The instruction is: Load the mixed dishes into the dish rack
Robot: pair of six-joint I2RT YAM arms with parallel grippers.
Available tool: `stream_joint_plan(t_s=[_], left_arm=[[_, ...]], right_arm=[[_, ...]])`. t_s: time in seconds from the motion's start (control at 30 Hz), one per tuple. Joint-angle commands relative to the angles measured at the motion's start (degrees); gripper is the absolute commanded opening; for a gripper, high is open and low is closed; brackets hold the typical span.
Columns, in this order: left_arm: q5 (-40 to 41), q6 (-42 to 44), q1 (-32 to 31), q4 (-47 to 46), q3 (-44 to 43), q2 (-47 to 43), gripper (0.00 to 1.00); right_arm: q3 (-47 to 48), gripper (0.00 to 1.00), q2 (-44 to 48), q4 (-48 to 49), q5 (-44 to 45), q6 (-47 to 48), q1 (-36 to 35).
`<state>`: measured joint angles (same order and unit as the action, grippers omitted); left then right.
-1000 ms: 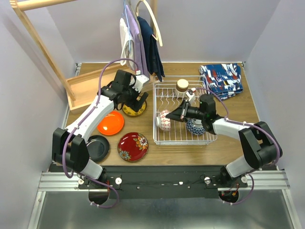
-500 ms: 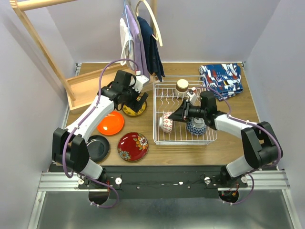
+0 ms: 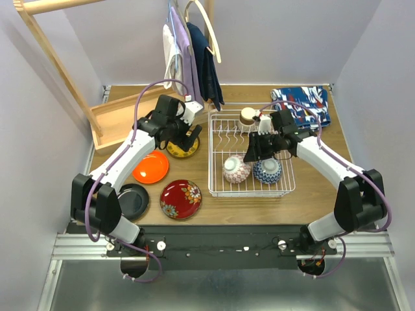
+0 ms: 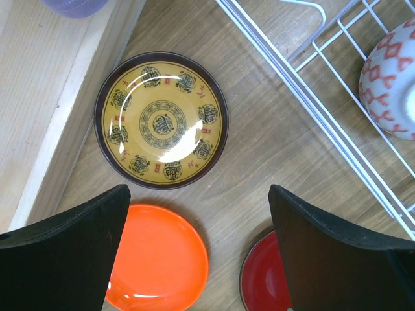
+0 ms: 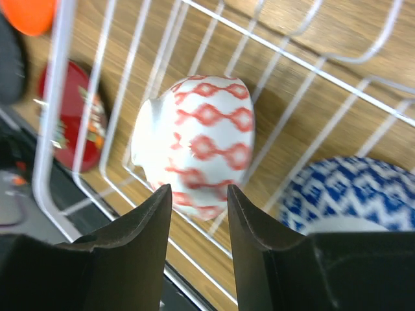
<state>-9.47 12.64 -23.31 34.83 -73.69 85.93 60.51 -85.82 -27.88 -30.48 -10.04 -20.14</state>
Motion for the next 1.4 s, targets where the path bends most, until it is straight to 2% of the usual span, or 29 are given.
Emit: stream_joint_plan(t_s=[0.0, 0.23, 0.37, 0.53, 0.6, 0.8, 1.0, 1.2, 1.23, 1.37], left_arm=[[-0.5, 1.1, 0.3, -1.9, 0.6, -2.9, 0.97], [2.3, 5.5, 0.3, -0.4, 3.2, -5.4, 0.97], [3.1, 11.8, 0.3, 2.6, 4.8, -6.6, 0.98], [2.5, 18.9, 0.7, 12.6, 7.0, -6.9, 0.98], [2.8, 19.5, 1.3, 14.4, 9.1, -6.9, 0.98], [1.7, 22.0, 2.9, 16.3, 12.0, -4.1, 0.96], [-0.4, 22.8, 3.1, 16.4, 10.2, 1.7, 0.85], [-2.3, 22.1, 3.1, 16.0, 6.4, 9.3, 0.74], [-3.3, 22.2, 3.1, 16.1, 5.8, 10.6, 0.70], [-5.0, 22.2, 3.1, 16.8, 3.9, 12.9, 0.66]], right_arm=[[4.1, 0.49, 0.7, -11.9, 8.4, 11.9, 0.3], [7.9, 0.49, 0.4, -12.6, 11.3, 15.6, 0.2], [9.6, 0.49, 2.9, -12.9, 11.7, 19.4, 0.3], [8.9, 0.49, 7.9, -15.5, 9.4, 26.8, 0.3], [8.4, 0.49, 10.4, -16.2, 11.0, 28.8, 0.3], [6.6, 0.54, 14.2, -14.5, 11.5, 26.9, 0.2], [6.5, 0.60, 15.9, -15.6, 8.9, 23.2, 0.2], [6.3, 0.60, 16.5, -16.9, 8.6, 23.8, 0.3], [6.1, 0.60, 16.6, -16.9, 8.5, 23.7, 0.3], [5.0, 0.60, 17.3, -15.7, 8.5, 23.0, 0.2]])
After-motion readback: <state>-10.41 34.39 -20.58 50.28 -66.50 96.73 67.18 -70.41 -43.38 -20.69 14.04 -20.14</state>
